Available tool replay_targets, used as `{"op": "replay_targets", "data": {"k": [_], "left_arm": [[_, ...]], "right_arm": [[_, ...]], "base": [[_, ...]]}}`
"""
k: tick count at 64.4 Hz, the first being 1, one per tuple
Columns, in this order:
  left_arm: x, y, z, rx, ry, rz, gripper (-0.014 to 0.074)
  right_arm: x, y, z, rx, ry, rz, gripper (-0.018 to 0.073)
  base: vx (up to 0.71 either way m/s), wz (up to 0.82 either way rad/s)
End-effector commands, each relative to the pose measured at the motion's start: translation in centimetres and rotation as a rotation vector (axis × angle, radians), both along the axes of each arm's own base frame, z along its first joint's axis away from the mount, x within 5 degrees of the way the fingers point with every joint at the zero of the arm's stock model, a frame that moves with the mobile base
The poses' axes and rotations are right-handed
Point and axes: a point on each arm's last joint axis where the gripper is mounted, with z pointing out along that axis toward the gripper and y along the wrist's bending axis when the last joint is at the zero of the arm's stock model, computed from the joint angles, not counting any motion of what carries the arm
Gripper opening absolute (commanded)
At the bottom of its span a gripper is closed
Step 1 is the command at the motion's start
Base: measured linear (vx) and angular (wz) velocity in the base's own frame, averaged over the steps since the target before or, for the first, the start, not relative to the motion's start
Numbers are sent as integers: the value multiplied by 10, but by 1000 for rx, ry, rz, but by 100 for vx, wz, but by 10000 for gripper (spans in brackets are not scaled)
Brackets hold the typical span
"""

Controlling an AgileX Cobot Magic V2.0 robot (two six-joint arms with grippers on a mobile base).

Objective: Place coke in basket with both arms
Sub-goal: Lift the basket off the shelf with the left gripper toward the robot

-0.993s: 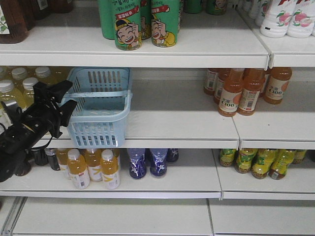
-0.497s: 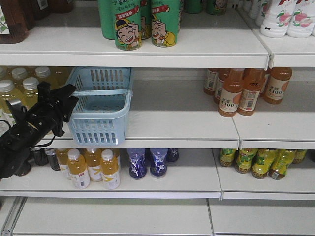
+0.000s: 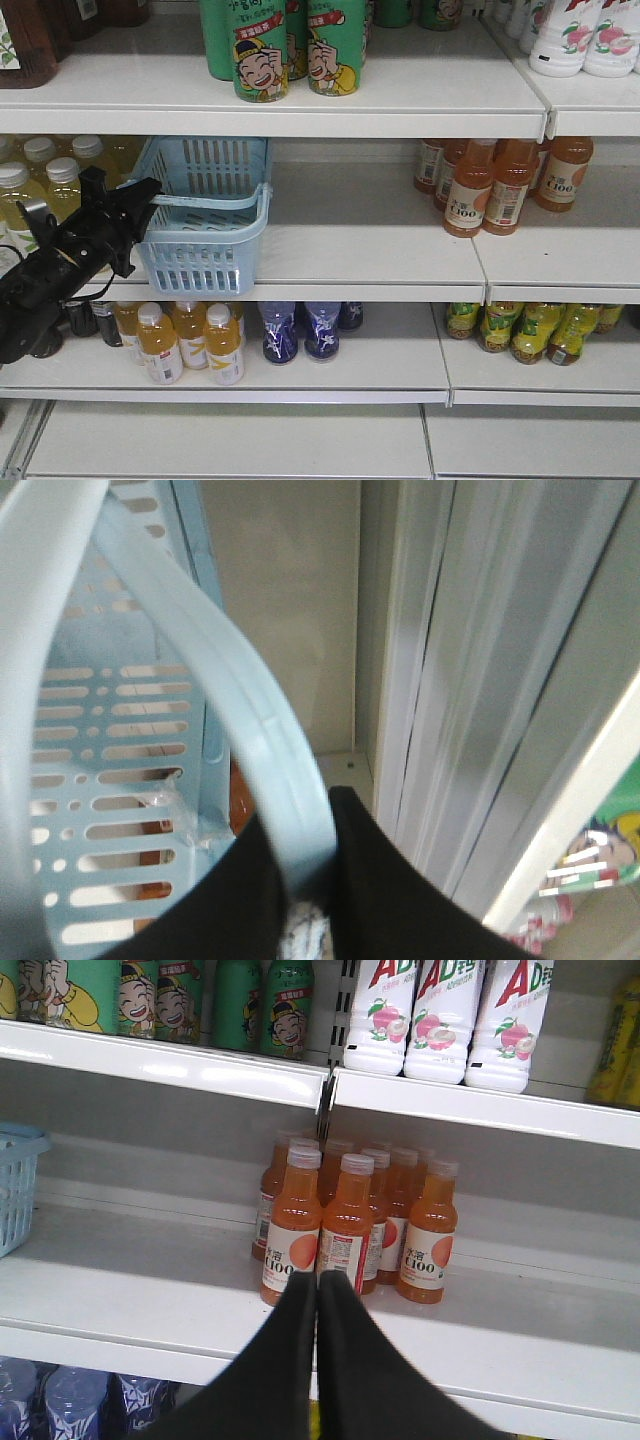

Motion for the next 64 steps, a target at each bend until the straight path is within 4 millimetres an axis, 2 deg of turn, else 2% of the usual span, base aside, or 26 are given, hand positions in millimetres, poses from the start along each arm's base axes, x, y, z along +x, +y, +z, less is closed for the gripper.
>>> {"op": "replay_targets", "data": {"k": [1, 13, 29, 38, 48, 64], "left_arm": [[-4, -10, 30, -6, -167, -104, -8], [-13, -20, 38, -64, -218, -248, -8], [-35, -37, 48, 25, -196, -496, -8], [-62, -42, 58, 76, -192, -586, -8], [-102, -46, 68, 130, -185, -670, -8], [-157, -51, 75, 156, -119, -795, -7]], "right_arm": [[-2, -1, 4, -6, -82, -9, -2], [-2, -1, 4, -6, -82, -9, -2], [-2, -1, 4, -6, -82, -9, -2], [-2, -1, 4, -6, -82, -9, -2], [-2, -1, 4, -6, -82, -9, -2], [-2, -1, 4, -6, -82, -9, -2]], "base": [[0, 0], [0, 0], [0, 0], [0, 0], [0, 0], [0, 0]]}}
